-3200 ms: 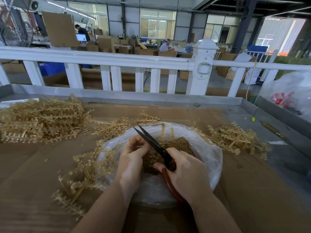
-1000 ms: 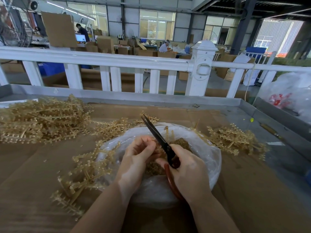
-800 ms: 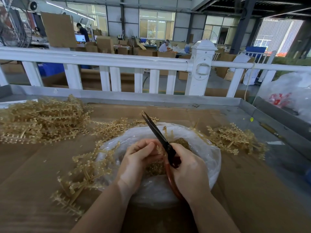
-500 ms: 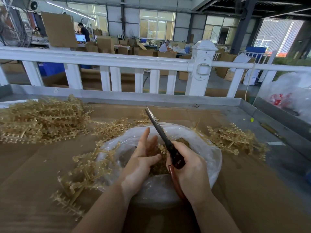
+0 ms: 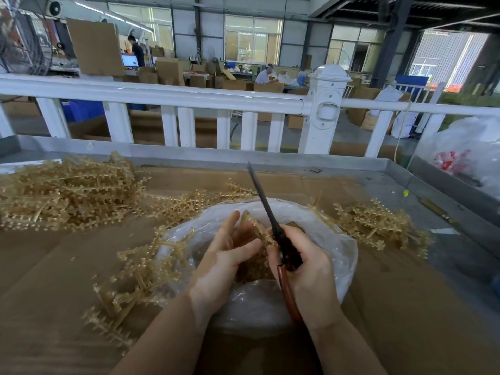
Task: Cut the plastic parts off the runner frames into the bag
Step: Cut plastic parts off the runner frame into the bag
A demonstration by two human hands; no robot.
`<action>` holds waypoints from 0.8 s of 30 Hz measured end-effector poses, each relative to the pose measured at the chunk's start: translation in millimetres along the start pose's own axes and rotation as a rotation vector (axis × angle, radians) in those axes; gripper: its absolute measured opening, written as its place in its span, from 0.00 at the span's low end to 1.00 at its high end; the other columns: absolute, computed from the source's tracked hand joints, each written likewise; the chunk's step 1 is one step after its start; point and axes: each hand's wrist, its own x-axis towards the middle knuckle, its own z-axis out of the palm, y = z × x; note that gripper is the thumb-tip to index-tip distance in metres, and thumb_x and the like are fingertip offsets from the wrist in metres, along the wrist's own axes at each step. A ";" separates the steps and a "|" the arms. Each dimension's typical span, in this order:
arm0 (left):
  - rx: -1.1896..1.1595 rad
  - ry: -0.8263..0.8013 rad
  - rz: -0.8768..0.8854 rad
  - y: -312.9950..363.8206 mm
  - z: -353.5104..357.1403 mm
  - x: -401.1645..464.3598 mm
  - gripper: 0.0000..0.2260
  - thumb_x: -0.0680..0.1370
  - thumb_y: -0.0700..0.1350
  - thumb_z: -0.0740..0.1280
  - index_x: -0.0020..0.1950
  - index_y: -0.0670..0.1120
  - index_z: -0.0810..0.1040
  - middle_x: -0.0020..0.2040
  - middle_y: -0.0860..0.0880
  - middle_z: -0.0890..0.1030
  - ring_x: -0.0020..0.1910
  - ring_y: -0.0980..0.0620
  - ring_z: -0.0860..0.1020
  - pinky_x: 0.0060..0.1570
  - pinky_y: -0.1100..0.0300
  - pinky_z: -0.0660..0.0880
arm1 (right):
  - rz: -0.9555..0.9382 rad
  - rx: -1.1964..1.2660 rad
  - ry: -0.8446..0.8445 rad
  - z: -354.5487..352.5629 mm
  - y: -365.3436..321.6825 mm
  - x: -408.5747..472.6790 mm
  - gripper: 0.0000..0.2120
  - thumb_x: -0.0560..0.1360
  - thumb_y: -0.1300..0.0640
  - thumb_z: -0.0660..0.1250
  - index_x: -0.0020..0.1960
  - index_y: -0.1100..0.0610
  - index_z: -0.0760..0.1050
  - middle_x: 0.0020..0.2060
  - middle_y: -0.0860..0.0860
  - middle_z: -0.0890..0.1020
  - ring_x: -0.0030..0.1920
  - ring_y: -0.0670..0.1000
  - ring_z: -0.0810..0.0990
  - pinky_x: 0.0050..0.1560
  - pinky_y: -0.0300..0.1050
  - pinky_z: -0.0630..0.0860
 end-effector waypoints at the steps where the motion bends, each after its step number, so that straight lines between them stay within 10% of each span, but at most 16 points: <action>1: -0.003 -0.005 -0.004 0.2 0.3 0.3 0.38 0.64 0.40 0.73 0.72 0.54 0.65 0.62 0.48 0.79 0.58 0.53 0.79 0.49 0.61 0.78 | 0.002 0.006 0.008 -0.1 0.1 -0.3 0.13 0.74 0.65 0.66 0.54 0.51 0.77 0.44 0.39 0.80 0.47 0.41 0.81 0.48 0.31 0.74; 5: -0.018 0.075 0.005 -0.3 0.5 1.9 0.38 0.65 0.40 0.76 0.71 0.55 0.64 0.62 0.46 0.75 0.58 0.52 0.78 0.41 0.66 0.78 | 0.062 0.041 0.072 0.4 0.7 -1.3 0.12 0.73 0.63 0.66 0.50 0.47 0.76 0.38 0.43 0.80 0.40 0.44 0.81 0.42 0.37 0.77; 10: -0.075 0.009 -0.039 -1.1 -1.4 1.4 0.41 0.66 0.40 0.75 0.75 0.53 0.60 0.64 0.41 0.77 0.63 0.43 0.76 0.58 0.50 0.76 | 0.106 0.077 0.077 -0.7 0.5 -1.2 0.08 0.74 0.62 0.67 0.49 0.51 0.77 0.38 0.44 0.81 0.42 0.48 0.82 0.43 0.45 0.80; 19: -0.173 0.061 0.088 6.2 3.6 -0.2 0.09 0.70 0.43 0.69 0.50 0.45 0.82 0.45 0.44 0.84 0.47 0.49 0.83 0.48 0.58 0.80 | 0.146 0.118 0.194 -4.0 -2.5 3.1 0.11 0.74 0.68 0.68 0.44 0.52 0.75 0.35 0.45 0.79 0.36 0.45 0.80 0.38 0.36 0.77; 24: -0.136 -0.053 0.047 8.2 1.8 -1.8 0.31 0.65 0.34 0.74 0.66 0.46 0.71 0.55 0.40 0.82 0.53 0.44 0.81 0.52 0.51 0.78 | 0.135 0.122 0.194 -3.8 -2.1 3.3 0.14 0.73 0.69 0.68 0.45 0.49 0.75 0.37 0.43 0.79 0.37 0.44 0.80 0.39 0.35 0.76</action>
